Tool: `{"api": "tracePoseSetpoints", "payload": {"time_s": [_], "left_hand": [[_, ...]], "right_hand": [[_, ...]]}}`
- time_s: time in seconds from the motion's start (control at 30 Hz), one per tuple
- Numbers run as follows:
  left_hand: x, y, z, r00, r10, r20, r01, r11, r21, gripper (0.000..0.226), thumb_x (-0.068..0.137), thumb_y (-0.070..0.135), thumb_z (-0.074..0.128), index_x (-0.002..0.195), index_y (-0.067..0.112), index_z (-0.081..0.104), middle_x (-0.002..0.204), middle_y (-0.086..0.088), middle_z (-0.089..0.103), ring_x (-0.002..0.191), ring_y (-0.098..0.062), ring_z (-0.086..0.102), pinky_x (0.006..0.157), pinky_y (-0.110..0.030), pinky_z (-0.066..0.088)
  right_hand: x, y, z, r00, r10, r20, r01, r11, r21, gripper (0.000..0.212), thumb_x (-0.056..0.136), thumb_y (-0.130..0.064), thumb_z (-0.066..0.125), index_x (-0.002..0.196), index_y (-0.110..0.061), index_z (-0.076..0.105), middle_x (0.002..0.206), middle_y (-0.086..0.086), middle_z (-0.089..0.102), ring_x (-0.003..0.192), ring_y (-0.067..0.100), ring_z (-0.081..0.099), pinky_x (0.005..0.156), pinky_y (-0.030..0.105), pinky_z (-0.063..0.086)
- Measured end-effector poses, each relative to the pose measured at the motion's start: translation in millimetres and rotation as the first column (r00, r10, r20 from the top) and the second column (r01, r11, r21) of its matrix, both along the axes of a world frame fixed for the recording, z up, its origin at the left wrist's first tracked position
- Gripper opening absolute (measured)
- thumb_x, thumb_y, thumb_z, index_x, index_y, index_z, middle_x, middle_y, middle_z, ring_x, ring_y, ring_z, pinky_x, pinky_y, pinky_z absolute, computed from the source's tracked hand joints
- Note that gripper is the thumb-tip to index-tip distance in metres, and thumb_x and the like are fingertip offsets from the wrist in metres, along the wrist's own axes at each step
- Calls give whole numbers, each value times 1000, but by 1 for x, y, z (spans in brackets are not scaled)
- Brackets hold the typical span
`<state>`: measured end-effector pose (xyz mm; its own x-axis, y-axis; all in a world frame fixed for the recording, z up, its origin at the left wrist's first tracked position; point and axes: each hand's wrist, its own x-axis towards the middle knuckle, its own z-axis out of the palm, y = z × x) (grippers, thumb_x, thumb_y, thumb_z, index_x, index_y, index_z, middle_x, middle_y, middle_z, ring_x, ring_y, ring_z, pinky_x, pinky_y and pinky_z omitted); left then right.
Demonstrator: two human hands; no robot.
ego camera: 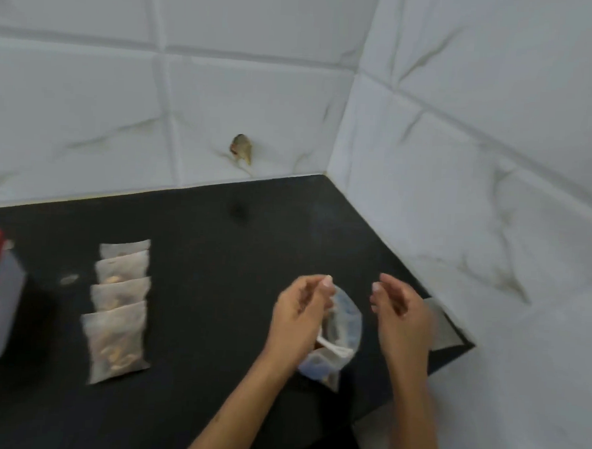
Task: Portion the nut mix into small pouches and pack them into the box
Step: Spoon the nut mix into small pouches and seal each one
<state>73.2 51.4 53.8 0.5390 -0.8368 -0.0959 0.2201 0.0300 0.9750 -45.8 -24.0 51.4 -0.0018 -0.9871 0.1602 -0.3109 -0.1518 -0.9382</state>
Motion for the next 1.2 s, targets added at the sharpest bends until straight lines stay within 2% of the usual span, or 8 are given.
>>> {"api": "tracePoseSetpoints", "payload": {"time_s": [0.13,0.27,0.37,0.53,0.73,0.87,1.1,1.2], "left_hand": [[-82,-57,3,933,-187,-307,251,951,183,28,98,40,47,90,16,60,94,-2,64,92,-18,62,81,-29,52],[-132,-107,-17,894,-209,-397,343,888,305,51,97,55,39,119,12,54,118,-8,55,114,-24,52,96,-34,44],[-150,-129,-30,888,-123,-442,317,861,398,74,95,61,37,145,7,35,146,-14,42,131,-33,43,108,-41,38],[-160,-147,-43,882,-55,-467,262,883,390,71,95,61,37,144,10,38,143,-14,47,128,-32,48,106,-42,41],[-147,-143,-30,901,-9,-435,179,919,352,46,100,40,44,132,7,50,114,-11,64,106,-25,62,84,-32,52],[-115,-112,-9,987,85,-135,-62,985,161,37,89,24,66,122,15,51,108,-2,62,97,-12,62,75,-23,53],[-15,-40,15,962,268,-54,-271,961,-55,89,54,30,85,133,20,44,124,4,57,115,-10,57,94,-29,51],[23,-7,11,938,344,-46,-347,934,-90,89,56,24,83,134,20,42,122,3,56,113,-12,57,89,-27,52]], "right_hand": [[-77,-38,-15,903,-264,-339,273,962,-22,26,88,-11,61,112,-4,67,107,17,69,97,29,63,88,30,44],[-118,-69,-47,761,-236,-605,373,921,110,34,90,-26,59,115,-4,63,111,18,66,102,34,60,83,35,45],[-121,-78,-66,743,-216,-634,396,905,156,46,88,-33,61,122,-1,56,117,19,60,107,34,57,85,37,47],[-123,-88,-81,759,-177,-626,388,895,218,42,86,-30,64,114,0,56,112,20,60,101,34,58,78,35,47],[-119,-100,-67,921,-179,-346,277,926,256,4,87,-13,62,89,-11,64,93,11,68,82,24,62,77,38,52],[-89,-91,-31,993,-99,62,73,940,333,6,87,-12,63,86,-17,60,91,7,67,83,18,63,68,29,52],[6,-43,5,796,327,509,-552,737,391,15,89,-5,59,102,-3,66,95,15,70,83,21,68,68,28,54],[45,-20,6,701,370,609,-675,620,400,17,91,-5,57,105,-1,65,97,16,68,84,21,63,73,30,53]]}}
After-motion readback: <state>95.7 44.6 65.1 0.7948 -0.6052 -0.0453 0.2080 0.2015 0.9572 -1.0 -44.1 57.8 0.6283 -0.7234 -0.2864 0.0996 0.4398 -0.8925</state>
